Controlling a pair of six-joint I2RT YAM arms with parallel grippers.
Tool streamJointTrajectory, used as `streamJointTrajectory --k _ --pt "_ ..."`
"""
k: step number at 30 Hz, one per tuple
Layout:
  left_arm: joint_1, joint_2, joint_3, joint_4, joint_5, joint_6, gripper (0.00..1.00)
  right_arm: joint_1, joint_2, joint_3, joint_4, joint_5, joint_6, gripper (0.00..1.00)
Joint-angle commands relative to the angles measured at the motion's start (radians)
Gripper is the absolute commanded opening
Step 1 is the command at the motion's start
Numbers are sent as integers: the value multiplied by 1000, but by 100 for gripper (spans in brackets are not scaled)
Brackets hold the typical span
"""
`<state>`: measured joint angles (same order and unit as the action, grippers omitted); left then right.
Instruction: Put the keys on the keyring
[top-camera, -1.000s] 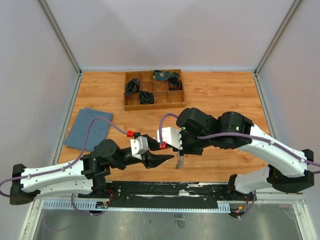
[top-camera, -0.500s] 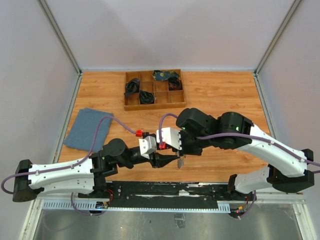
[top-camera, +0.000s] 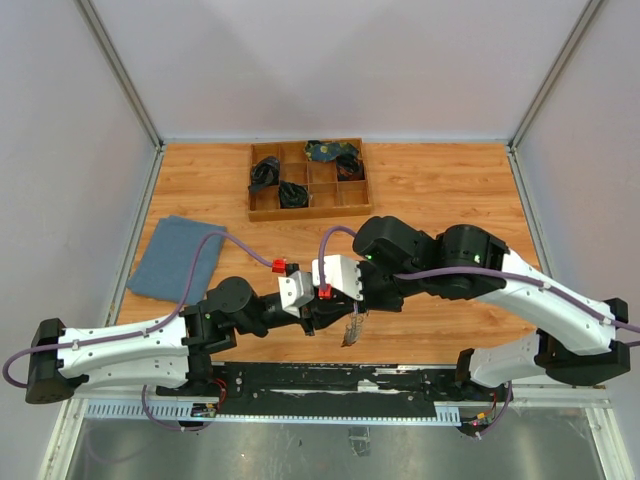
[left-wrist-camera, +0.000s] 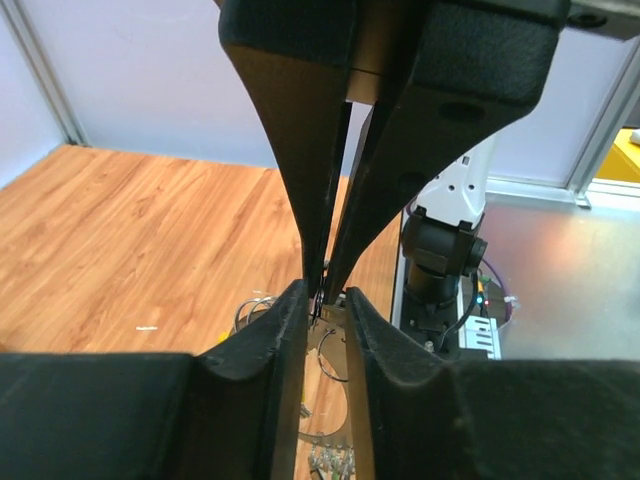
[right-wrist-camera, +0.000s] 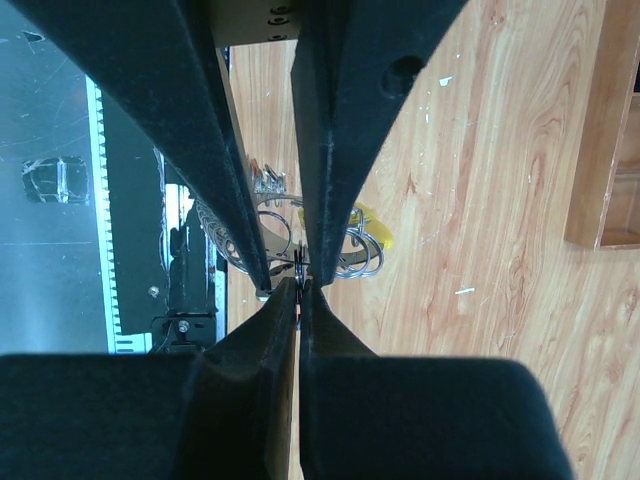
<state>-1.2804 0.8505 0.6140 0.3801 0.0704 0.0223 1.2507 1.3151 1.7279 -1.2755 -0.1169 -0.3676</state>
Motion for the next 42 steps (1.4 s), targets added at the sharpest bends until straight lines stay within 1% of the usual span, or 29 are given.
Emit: streamJointTrajectory --k 1,3,4,7,9,13,17,20,22,23,26,29,32,37,42 --pt "0 6 15 24 -17 -1 30 19 -30 14 35 -18 6 0" --pt "-1 7 15 22 -16 -1 30 19 -33 13 37 -19 5 0" --pt "-1 8 16 22 -17 -1 26 19 -32 12 38 -19 5 0" --pt "0 10 21 17 -18 -1 7 19 -34 9 41 -19 4 0" --pt "-1 9 23 15 -21 0 1 19 -34 6 43 -17 4 0" --pt "0 -2 20 20 -20 1 1 19 -45 1 50 -5 5 1" --pt "0 -33 -1 47 -15 2 0 19 -97 -25 99 15 7 17" --pt "-1 -70 -33 94 -15 -6 0 19 -175 -82 185 19 8 22" --pt "0 -94 -55 115 -6 -6 0 19 -241 -143 277 15 10 27" --pt "0 -107 -62 120 -1 -6 1 19 -282 -200 334 12 17 28" --pt "0 -145 -88 137 13 -8 0 19 -415 -363 569 -17 58 32" --pt "0 -184 -119 175 21 -16 0 18 -526 -516 815 -65 127 33" --pt "0 -214 -145 215 28 -22 0 18 -589 -630 1004 -97 185 33" --pt "0 -236 -158 237 47 -21 1 18 -616 -706 1108 -138 242 33" --pt "-1 -239 -160 246 47 -21 1 10 -583 -697 1093 -195 275 32"
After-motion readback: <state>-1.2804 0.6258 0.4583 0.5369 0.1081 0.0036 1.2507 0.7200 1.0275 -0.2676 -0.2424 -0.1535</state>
